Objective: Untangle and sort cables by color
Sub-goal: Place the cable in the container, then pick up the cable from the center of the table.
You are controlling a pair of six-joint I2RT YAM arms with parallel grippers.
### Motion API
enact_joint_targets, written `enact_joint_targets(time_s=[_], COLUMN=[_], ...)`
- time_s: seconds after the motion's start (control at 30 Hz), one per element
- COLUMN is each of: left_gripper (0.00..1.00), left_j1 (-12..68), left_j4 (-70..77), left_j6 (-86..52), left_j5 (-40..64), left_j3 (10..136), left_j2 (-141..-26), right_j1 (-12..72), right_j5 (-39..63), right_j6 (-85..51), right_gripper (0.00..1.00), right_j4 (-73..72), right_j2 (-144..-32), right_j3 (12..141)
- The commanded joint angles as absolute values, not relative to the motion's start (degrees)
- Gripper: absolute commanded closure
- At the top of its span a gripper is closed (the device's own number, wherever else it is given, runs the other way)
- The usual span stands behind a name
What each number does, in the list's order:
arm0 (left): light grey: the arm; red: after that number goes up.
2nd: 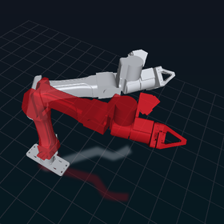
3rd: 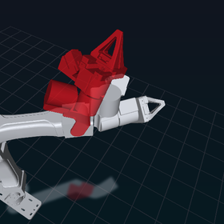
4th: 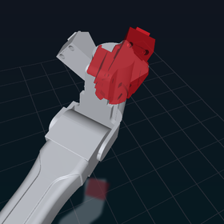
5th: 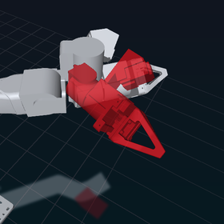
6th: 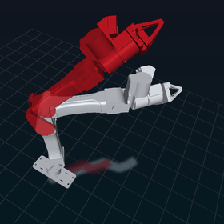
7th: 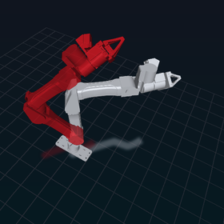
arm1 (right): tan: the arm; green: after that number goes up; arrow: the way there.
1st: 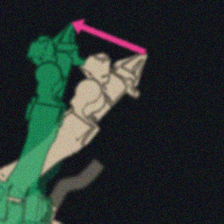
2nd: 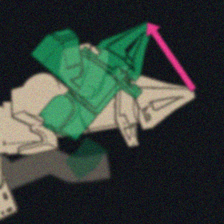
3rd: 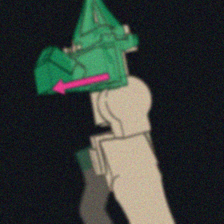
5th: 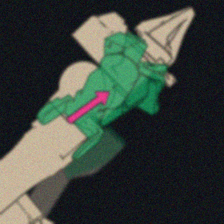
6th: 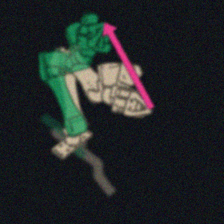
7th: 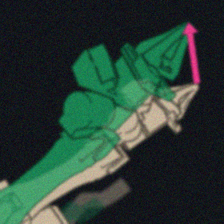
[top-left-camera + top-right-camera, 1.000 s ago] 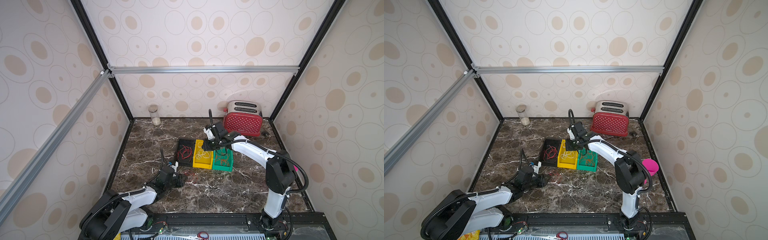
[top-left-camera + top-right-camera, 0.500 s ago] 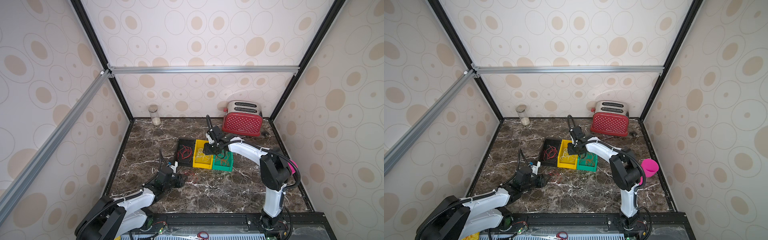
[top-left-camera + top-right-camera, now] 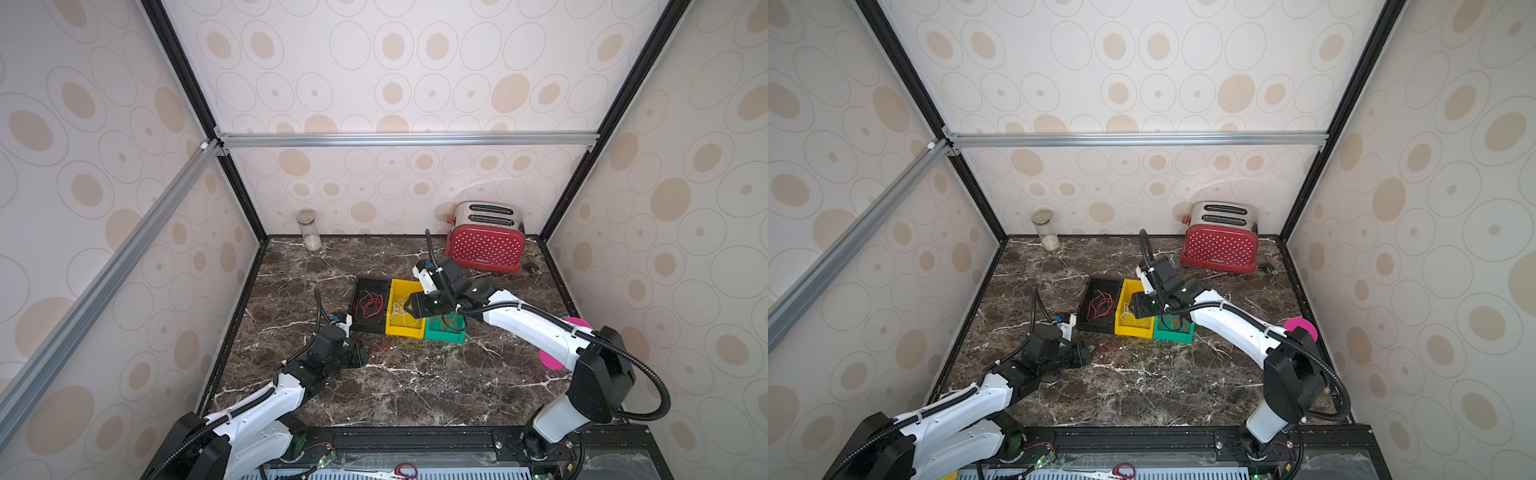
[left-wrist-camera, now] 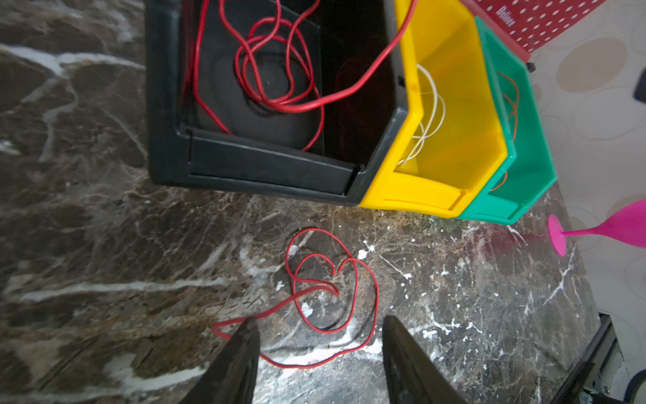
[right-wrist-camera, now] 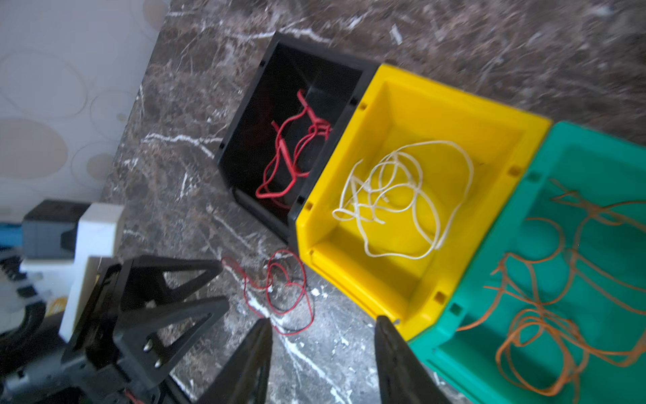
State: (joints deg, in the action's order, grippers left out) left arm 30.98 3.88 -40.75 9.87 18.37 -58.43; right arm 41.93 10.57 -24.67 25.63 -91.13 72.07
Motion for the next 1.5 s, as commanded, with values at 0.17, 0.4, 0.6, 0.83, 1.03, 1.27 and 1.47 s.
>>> enact_joint_targets(time_s=[0.17,0.4,0.6,0.83,1.03,1.27,1.47], left_gripper=[0.44,0.4,0.4,0.4,0.4,0.4,0.4], left_j1=[30.19,28.42,27.84,27.37,26.99,26.54,26.37], left_j4=[-0.37,-0.01,2.49,3.82,3.87,2.71,2.0], left_j6=[-40.04,-39.54,-39.9,-39.99,-39.71,-39.73,-39.45], left_j5=[6.72,6.97,8.24,9.05,9.58,10.37,11.09], left_j3=[19.95,19.69,18.81,18.46,18.36,19.06,20.43], left_j2=[-58.11,-57.56,-59.31,-59.24,-59.24,-57.14,-56.15], right_j1=[49.14,52.61,53.46,53.63,53.7,53.78,53.93], right_j5=[13.84,12.63,8.79,7.39,7.06,7.13,3.43], right_j6=[-24.47,-23.83,-23.9,-23.73,-23.22,-23.14,-19.11], right_gripper=[0.52,0.52,0.53,0.62,0.75,1.0,1.0], right_j4=[20.77,18.96,21.1,20.54,20.57,21.41,25.34], right_j2=[-95.35,-102.79,-108.1,-111.52,-113.62,-111.35,-102.32], right_j3=[66.44,67.54,69.76,70.4,71.87,70.77,68.26])
